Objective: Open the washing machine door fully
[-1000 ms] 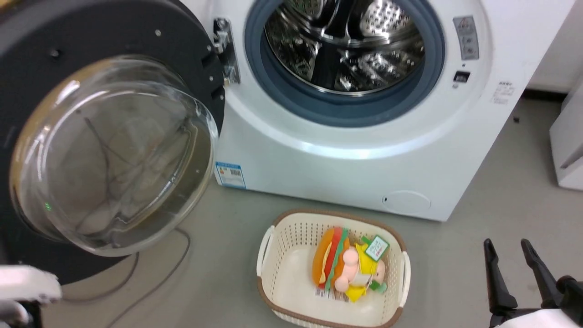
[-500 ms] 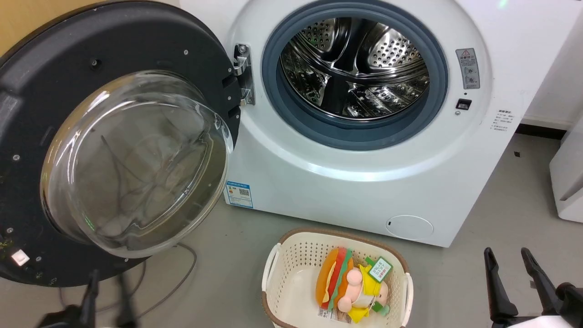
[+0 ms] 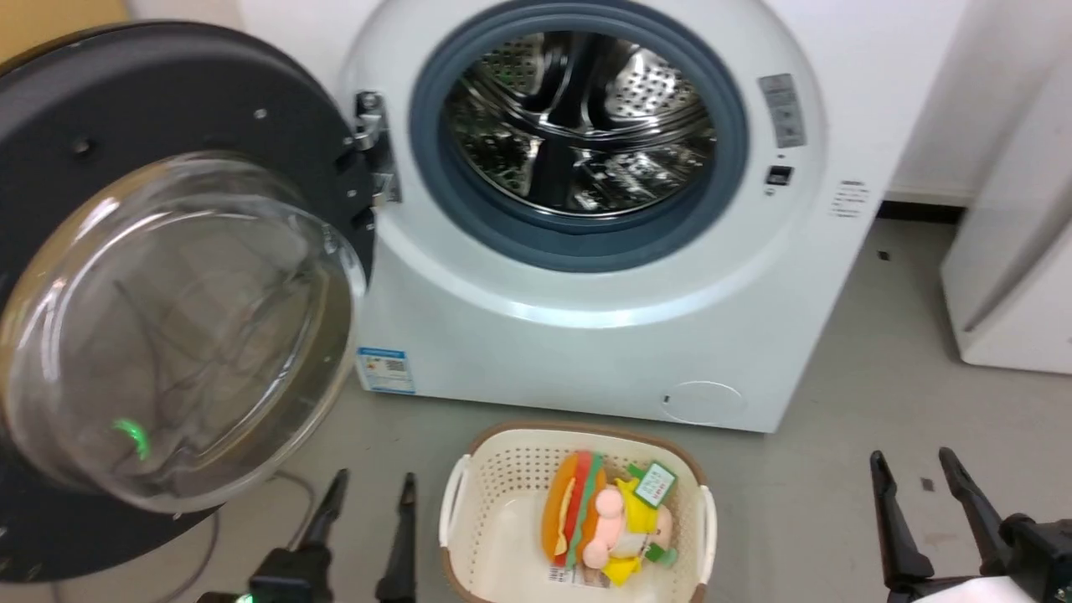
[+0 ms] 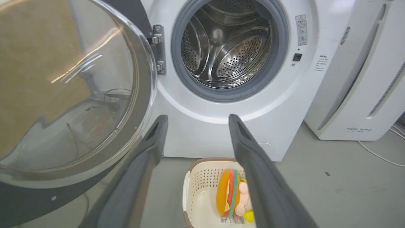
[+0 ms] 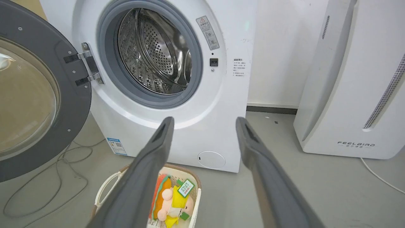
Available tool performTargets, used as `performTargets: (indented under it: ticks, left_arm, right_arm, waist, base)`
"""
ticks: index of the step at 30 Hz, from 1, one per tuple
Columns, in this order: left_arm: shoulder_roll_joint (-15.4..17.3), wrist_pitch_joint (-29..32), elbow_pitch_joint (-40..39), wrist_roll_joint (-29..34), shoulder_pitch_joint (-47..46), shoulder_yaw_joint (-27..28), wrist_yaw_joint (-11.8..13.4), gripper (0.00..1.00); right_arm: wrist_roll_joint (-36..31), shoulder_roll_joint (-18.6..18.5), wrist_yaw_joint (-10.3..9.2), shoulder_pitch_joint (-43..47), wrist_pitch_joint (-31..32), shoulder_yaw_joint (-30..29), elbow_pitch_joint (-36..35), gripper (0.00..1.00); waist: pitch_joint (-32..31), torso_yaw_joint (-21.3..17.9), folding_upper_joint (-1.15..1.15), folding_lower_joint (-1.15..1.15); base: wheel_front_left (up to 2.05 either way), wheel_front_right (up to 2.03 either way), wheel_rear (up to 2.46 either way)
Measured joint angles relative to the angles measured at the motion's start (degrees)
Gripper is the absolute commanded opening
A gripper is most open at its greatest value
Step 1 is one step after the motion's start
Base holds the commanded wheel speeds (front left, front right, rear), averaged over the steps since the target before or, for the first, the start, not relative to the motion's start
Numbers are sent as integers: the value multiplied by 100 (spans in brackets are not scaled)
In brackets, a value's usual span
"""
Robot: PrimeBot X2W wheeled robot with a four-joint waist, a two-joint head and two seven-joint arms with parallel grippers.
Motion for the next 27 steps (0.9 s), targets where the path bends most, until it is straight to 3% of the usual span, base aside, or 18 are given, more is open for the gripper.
performTargets:
  ticks: [10, 21, 22, 27]
  left_arm:
    - [31, 96, 97, 126, -174, -191, -49, 100]
    - [62, 94, 110, 99, -255, -175, -41, 100]
    - [62, 96, 111, 100, -254, -178, -44, 0]
    - [33, 97, 111, 100, -254, -194, -45, 0]
  right_arm:
    - [-52, 0, 0, 7, 93, 160, 23, 100]
    - [-48, 0, 0, 6, 84, 225, 154, 100]
    - [-47, 0, 0, 3, 88, 222, 156, 0]
    - [-47, -1, 0, -5, 94, 220, 156, 0]
  waist:
    - [39, -503, 0, 0]
    - [110, -610, 0, 0]
    - [110, -611, 0, 0]
    - [112, -614, 0, 0]
  base:
    - [0, 0, 0]
    - [0, 0, 0]
    - [0, 0, 0]
    - [0, 0, 0]
